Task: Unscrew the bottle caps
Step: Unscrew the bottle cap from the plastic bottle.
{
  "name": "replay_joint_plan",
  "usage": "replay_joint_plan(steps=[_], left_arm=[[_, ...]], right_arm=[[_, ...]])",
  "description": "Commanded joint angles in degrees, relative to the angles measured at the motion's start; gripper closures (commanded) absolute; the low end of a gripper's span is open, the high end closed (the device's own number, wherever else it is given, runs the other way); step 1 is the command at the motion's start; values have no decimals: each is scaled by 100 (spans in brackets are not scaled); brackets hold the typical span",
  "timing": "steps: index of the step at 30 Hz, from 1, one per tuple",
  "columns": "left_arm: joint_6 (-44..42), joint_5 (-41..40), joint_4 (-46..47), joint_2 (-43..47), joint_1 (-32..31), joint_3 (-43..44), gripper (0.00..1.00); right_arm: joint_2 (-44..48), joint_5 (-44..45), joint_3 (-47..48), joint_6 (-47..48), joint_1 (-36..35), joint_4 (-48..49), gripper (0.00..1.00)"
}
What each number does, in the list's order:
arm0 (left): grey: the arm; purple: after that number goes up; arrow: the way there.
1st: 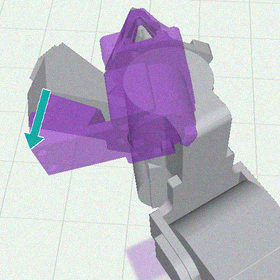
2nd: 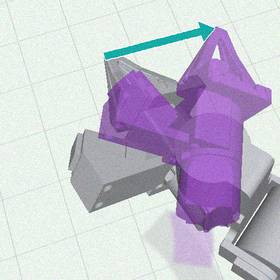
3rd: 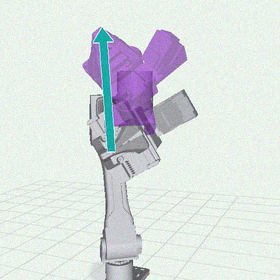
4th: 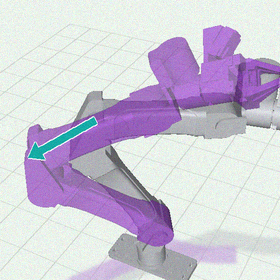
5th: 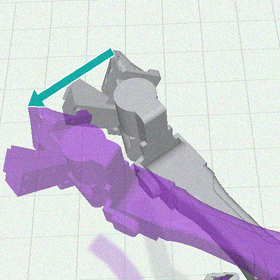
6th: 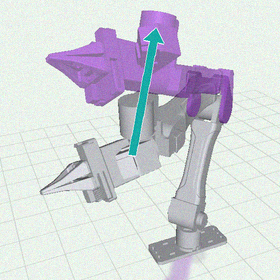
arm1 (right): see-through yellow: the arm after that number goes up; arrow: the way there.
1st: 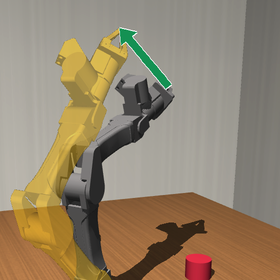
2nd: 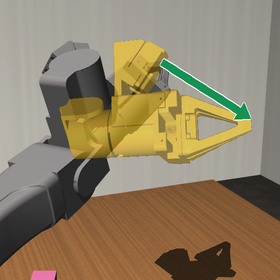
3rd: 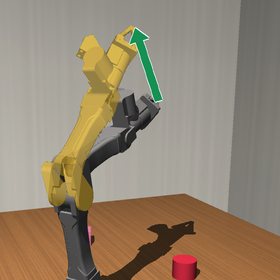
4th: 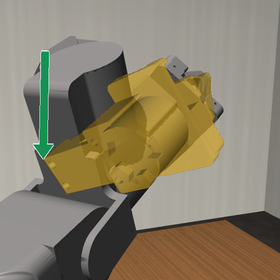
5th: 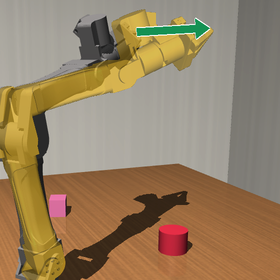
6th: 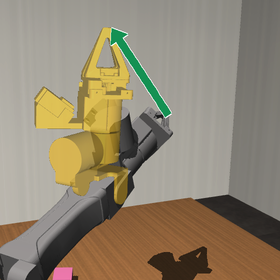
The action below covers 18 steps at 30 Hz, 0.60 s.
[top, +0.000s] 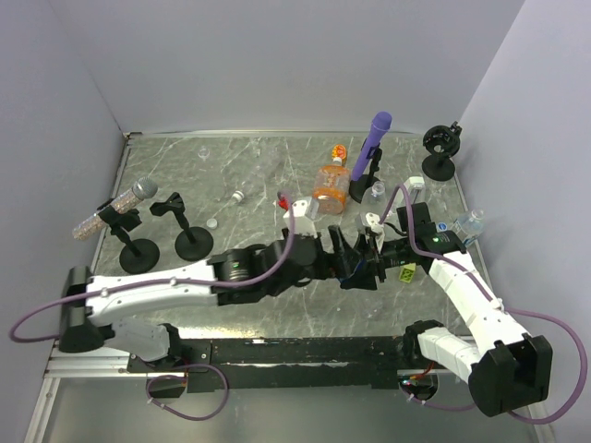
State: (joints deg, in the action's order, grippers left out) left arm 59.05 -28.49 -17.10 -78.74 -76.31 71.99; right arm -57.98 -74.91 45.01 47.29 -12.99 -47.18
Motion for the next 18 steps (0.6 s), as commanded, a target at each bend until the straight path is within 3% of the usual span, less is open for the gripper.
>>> replay_joint_plan(steps=[1, 5, 10, 13, 18], left_arm=[[-1313, 1220, 1453, 1052, 99, -667, 1], [-2221, 2669, 1955, 1667, 764, -1273, 3], [-2564, 5376, 2887, 1635, 2040, -1837, 2], [-2924, 6256, 2957, 1170, 2357, -1671, 1], [-3267, 7031, 3397, 449, 2428, -1363, 4]], right_arm=[[23, -164, 183, 158, -37, 165, 87], [32, -173, 192, 184, -37, 130, 87], [41, -164, 183, 193, -45, 139, 87], [6, -155, 183, 193, -37, 139, 87], [-3, -138, 183, 202, -37, 139, 87]])
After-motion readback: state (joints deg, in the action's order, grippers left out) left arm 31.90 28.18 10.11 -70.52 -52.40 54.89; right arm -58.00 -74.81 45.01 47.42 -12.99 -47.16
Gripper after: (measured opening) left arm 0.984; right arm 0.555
